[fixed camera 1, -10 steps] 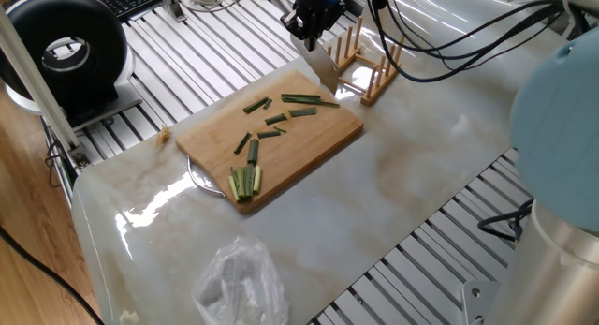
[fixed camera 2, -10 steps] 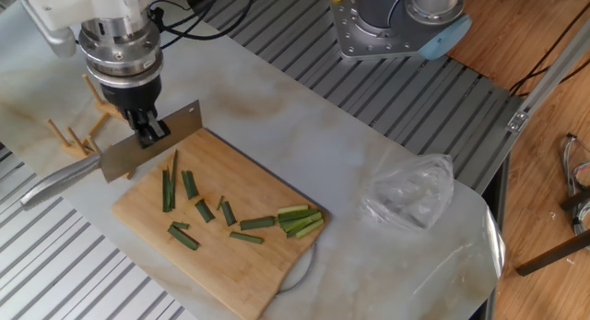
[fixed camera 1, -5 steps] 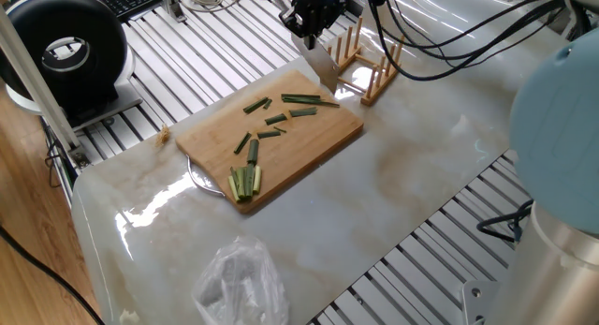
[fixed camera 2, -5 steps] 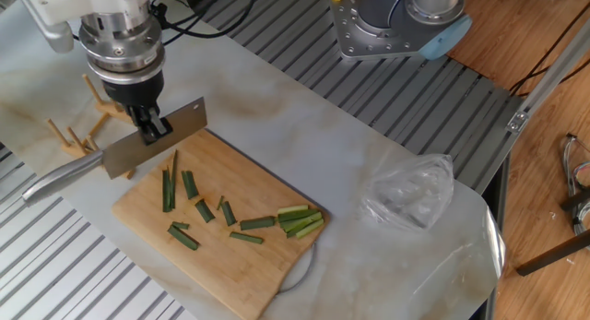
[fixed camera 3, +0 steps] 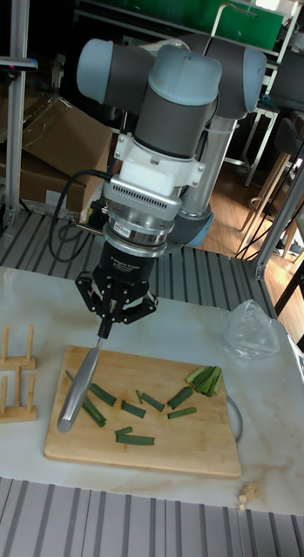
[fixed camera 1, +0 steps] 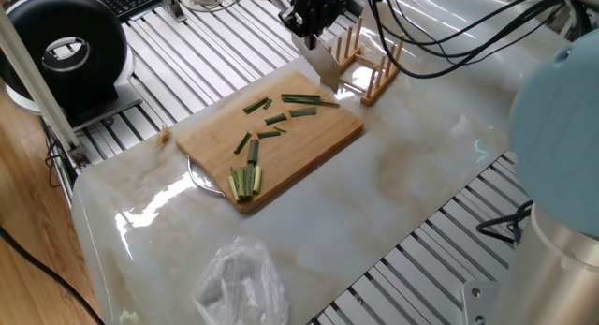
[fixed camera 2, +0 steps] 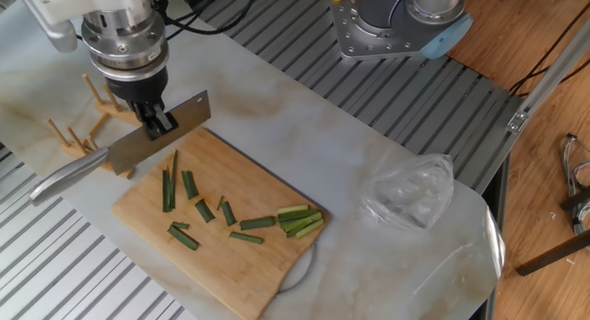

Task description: Chop the green garlic

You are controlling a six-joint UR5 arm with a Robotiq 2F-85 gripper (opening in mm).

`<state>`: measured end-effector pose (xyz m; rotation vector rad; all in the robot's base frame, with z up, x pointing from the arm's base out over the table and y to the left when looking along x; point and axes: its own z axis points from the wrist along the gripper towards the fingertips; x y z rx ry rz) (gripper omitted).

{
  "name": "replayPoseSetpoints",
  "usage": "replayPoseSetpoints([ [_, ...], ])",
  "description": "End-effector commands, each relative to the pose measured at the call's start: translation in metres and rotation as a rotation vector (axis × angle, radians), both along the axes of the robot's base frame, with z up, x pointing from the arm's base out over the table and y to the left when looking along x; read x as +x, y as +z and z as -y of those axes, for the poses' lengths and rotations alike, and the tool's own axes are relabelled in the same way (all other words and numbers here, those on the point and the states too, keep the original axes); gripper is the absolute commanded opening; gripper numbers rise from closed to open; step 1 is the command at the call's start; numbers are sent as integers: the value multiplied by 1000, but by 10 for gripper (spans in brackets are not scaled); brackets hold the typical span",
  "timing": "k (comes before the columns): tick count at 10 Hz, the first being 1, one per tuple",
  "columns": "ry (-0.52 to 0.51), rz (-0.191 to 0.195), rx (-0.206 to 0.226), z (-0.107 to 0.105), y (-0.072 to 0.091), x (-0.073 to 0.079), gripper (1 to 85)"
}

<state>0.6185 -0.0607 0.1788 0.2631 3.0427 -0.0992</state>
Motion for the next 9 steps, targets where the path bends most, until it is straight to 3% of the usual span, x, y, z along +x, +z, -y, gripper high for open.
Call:
replayPoseSetpoints([
  [1,110,-48,-39,12,3,-14,13],
  [5,67,3,-11,4,3,-2,13],
  [9,62,5,-1,2,4,-2,13],
])
